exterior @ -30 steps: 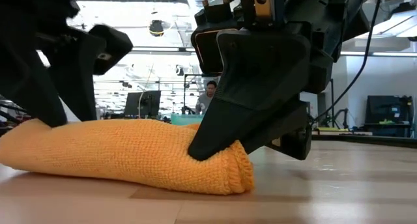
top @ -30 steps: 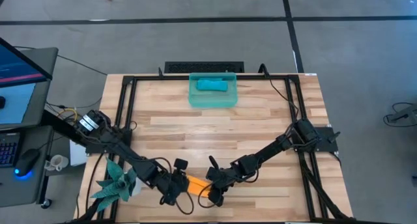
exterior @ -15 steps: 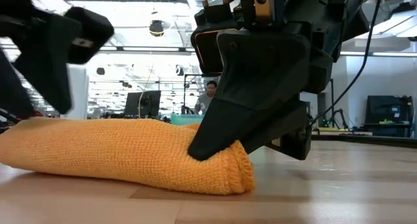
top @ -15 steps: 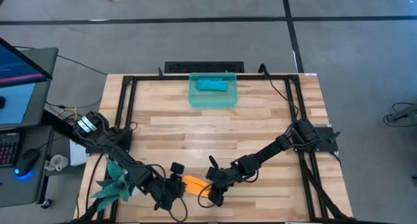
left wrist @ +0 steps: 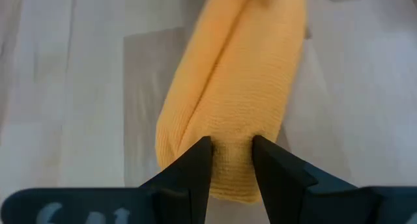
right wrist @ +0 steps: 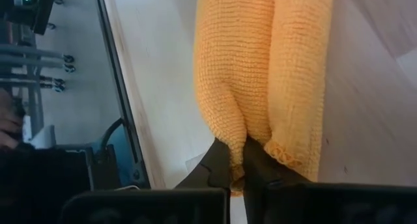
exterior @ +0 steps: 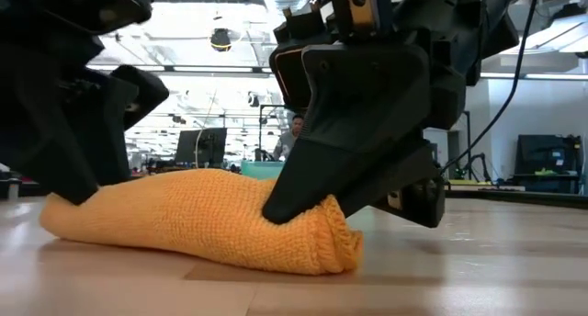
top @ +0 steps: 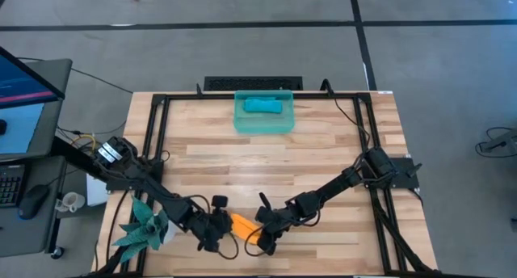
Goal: Roll microfiber towels into tight, uniform cylinder then place into a basket
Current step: Roll the orange microfiber cloth
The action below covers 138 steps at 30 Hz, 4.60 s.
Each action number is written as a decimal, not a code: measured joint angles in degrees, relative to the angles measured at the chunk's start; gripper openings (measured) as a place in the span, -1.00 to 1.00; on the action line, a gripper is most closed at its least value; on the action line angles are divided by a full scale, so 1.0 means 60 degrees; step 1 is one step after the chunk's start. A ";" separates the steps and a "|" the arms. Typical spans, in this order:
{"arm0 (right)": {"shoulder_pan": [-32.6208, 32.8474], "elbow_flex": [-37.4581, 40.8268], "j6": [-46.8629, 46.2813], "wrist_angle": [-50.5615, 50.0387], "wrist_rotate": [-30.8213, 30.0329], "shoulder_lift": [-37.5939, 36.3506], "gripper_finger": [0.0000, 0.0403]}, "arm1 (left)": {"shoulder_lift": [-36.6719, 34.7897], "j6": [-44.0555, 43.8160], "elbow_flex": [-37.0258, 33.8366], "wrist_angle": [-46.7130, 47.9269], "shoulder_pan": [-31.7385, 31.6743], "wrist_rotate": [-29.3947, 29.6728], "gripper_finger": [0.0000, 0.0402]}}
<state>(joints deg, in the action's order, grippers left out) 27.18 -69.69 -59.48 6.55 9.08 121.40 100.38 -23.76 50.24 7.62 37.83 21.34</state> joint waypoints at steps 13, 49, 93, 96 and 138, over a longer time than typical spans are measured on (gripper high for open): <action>0.0007 0.0004 -0.0420 0.0017 0.0222 0.0007 -0.64 | 0.0000 -0.4713 -0.0004 0.0094 -0.0027 0.0000 -0.47; 0.0036 0.0007 -0.0405 -0.0015 0.0335 0.0004 -0.61 | 0.0000 0.0889 0.1757 0.1501 0.0753 0.0310 -0.09; 0.0093 0.0008 0.0777 0.0118 0.0972 0.0001 -0.61 | 0.1075 -0.2981 -0.0102 -0.2056 -0.0238 -0.1976 -0.87; 0.0120 0.0014 0.1252 0.0318 0.0966 0.0014 -0.59 | 0.1031 -0.3873 -0.0106 -0.2110 -0.0458 -0.2969 -0.80; 0.1192 0.0004 0.3715 0.1301 -0.2491 -0.0179 -0.41 | 0.1045 -0.5712 -0.0146 -0.2275 -0.1178 -0.4444 -0.78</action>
<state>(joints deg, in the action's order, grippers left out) 34.33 -69.67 -37.19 14.36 -5.87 120.33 106.65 -58.03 49.36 -6.03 30.76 -5.32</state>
